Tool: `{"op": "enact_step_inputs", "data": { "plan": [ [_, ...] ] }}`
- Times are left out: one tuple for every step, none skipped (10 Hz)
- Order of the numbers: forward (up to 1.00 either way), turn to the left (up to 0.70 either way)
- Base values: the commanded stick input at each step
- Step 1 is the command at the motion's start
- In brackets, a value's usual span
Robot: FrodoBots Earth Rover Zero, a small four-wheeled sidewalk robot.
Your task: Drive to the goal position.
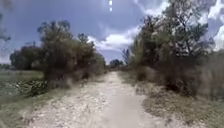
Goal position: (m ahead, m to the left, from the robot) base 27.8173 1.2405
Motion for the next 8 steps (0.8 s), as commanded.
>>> {"op": "enact_step_inputs", "data": {
  "plan": [
    [0.5,0.0],
    [0.5,0.0],
    [0.5,0.0],
    [0.5,0.0],
    [0.5,0.0],
    [0.5,0.0],
    [0.5,0.0],
    [0.5,0.0]
  ]
}}
